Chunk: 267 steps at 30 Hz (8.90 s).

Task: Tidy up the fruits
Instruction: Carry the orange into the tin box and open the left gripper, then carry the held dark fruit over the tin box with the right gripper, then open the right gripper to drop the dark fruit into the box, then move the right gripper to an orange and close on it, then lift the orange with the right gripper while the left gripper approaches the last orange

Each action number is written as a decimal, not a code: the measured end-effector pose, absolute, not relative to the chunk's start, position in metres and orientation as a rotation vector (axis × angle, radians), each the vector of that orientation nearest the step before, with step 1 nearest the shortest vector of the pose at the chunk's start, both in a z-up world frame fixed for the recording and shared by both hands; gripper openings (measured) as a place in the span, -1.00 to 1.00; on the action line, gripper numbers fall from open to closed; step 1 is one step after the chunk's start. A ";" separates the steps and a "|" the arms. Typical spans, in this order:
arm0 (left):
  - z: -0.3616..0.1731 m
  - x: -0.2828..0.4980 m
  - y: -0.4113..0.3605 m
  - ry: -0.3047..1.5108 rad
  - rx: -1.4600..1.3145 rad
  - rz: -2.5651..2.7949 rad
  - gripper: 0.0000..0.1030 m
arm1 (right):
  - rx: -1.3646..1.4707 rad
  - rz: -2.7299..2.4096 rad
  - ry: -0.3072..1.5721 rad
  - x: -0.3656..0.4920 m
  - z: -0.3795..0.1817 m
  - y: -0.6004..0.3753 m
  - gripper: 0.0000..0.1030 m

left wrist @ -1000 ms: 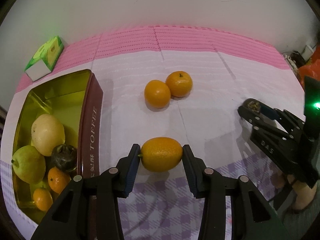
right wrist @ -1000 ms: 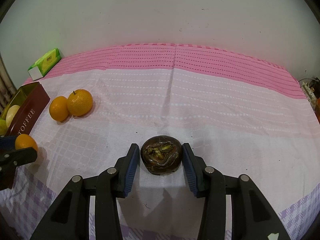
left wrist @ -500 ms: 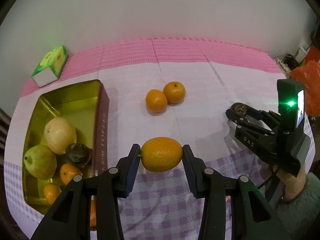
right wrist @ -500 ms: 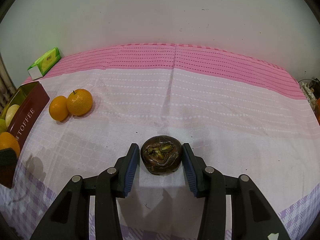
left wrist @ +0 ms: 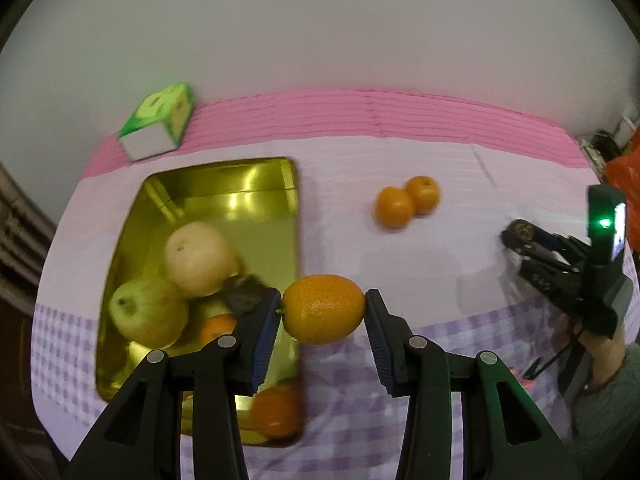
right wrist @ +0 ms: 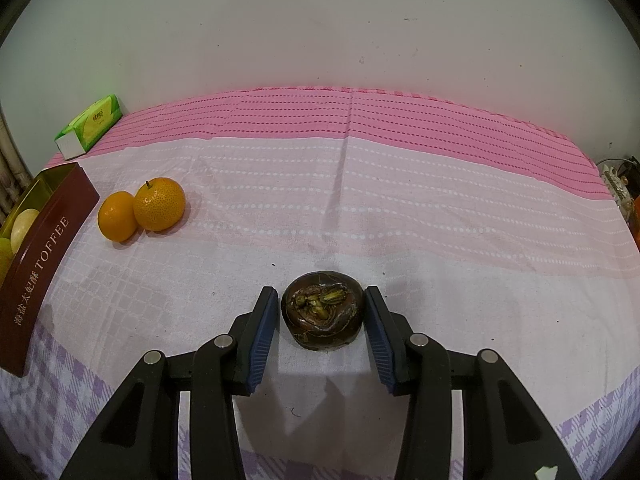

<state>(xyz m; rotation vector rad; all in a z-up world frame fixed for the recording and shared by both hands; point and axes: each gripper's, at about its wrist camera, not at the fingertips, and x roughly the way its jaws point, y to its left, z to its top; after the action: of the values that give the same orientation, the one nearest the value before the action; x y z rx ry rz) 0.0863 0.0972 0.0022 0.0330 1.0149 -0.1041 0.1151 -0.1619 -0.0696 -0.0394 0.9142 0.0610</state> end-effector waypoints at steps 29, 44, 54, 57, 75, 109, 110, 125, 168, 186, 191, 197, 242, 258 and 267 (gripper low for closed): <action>-0.036 0.077 0.170 1.113 -0.056 0.003 -0.15 | -0.054 0.055 0.914 0.116 -0.070 -0.160 -0.19; -0.040 0.068 0.170 1.122 -0.056 0.002 -0.14 | -0.057 0.055 0.914 0.117 -0.070 -0.159 -0.19; -0.039 0.067 0.174 1.113 -0.062 0.003 -0.02 | -0.059 0.041 0.916 0.117 -0.071 -0.161 -0.10; -0.037 0.065 0.176 1.109 -0.063 -0.001 0.00 | -0.061 0.039 0.917 0.118 -0.071 -0.161 -0.08; -0.014 0.059 0.193 1.048 -0.083 0.034 0.08 | -0.066 0.028 0.913 0.115 -0.071 -0.157 -0.23; -0.007 0.037 0.241 0.982 -0.097 0.234 0.32 | -0.163 0.335 0.841 0.087 -0.010 -0.011 -0.28; -0.008 0.037 0.243 0.981 -0.094 0.244 0.32 | -0.173 0.355 0.837 0.085 -0.007 -0.001 -0.28; -0.007 0.036 0.266 0.994 -0.147 0.316 0.50 | -0.242 0.526 0.833 0.069 0.003 0.085 -0.28; -0.010 0.037 0.274 1.009 -0.158 0.356 0.64 | -0.280 0.571 0.895 0.069 -0.027 0.118 -0.23; -0.011 0.038 0.273 1.010 -0.159 0.357 0.65 | -0.180 0.562 0.842 0.066 -0.002 0.087 -0.10; -0.011 0.038 0.273 1.011 -0.158 0.358 0.65 | -0.149 0.489 0.842 0.076 0.001 0.054 -0.09; -0.012 0.038 0.272 1.011 -0.146 0.354 0.65 | -0.149 0.368 0.850 0.093 -0.005 0.005 -0.09; -0.006 0.045 0.245 0.970 -0.081 0.247 0.65 | -0.126 0.277 0.906 0.173 -0.071 -0.050 -0.21; 0.007 0.069 0.157 0.969 0.012 0.050 0.65 | -0.098 0.150 0.919 0.148 -0.069 -0.118 -0.22; 0.010 0.105 0.096 0.965 0.028 -0.069 0.65 | -0.096 0.106 0.911 0.138 -0.069 -0.141 -0.22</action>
<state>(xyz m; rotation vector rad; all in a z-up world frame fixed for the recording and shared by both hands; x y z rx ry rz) 0.1046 0.0957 0.0101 0.0281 0.9655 -0.0690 0.1383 -0.1413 -0.0690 -0.0957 0.9105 0.1057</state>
